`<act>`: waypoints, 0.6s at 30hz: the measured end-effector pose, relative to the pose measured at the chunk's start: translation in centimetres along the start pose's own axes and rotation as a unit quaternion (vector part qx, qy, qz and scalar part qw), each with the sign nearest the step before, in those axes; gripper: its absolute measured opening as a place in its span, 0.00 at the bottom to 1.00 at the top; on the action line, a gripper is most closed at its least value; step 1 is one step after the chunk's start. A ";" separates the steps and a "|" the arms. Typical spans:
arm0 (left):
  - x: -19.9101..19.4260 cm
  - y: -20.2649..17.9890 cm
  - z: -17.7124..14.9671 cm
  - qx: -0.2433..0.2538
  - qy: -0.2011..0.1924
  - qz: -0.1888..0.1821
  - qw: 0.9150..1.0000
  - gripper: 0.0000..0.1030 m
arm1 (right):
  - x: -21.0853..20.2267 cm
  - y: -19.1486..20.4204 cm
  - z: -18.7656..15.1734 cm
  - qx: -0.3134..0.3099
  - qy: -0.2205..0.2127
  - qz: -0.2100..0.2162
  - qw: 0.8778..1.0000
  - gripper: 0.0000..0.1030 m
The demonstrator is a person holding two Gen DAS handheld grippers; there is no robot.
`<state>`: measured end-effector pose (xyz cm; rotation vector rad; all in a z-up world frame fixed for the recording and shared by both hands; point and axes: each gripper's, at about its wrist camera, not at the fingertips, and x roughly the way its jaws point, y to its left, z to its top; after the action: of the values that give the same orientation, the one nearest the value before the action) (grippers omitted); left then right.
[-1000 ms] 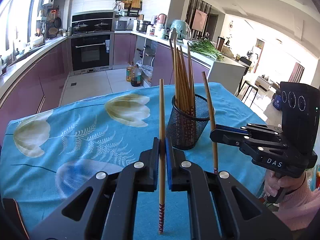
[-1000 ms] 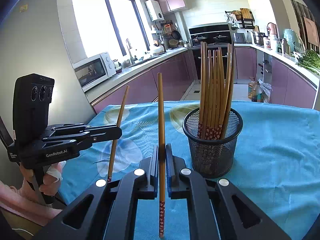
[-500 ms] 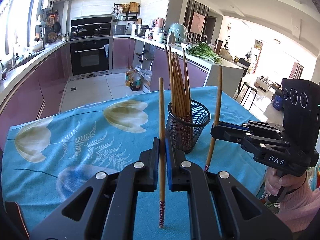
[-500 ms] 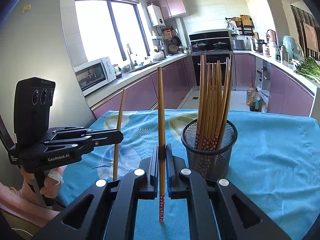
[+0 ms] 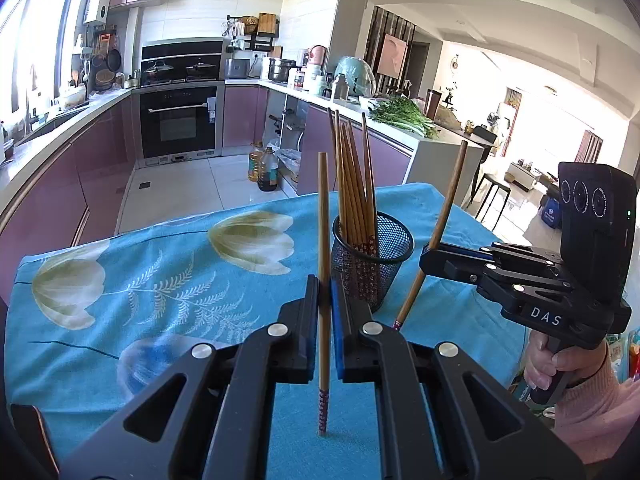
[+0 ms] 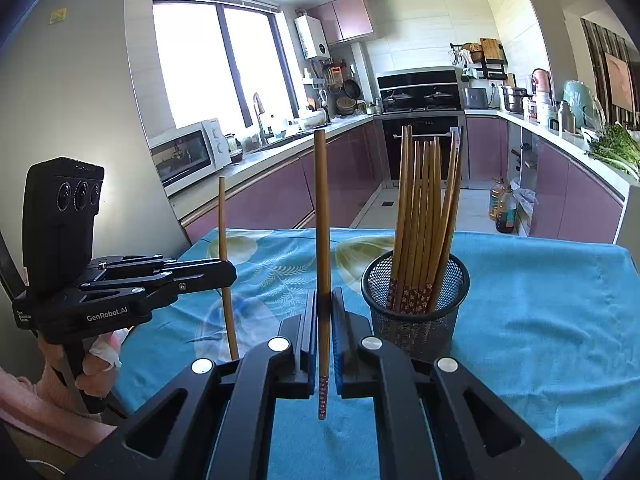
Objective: Organize utensils
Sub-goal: 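Lower both upright chopsticks into the black mesh cup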
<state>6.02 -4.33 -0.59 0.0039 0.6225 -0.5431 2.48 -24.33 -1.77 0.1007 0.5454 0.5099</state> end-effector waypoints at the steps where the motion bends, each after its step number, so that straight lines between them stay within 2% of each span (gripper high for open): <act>1: -0.1 0.0 0.1 0.000 -0.001 -0.001 1.000 0.07 | -0.1 0.0 0.0 0.000 -0.001 0.000 1.000 0.06; 18: -0.5 -0.2 1.1 0.004 -0.016 -0.004 1.000 0.07 | -0.8 0.0 1.5 -0.016 -0.025 -0.018 0.999 0.06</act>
<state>6.24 -4.44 0.64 0.0010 0.5896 -0.5526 2.66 -24.63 -0.05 0.0730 0.4887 0.4797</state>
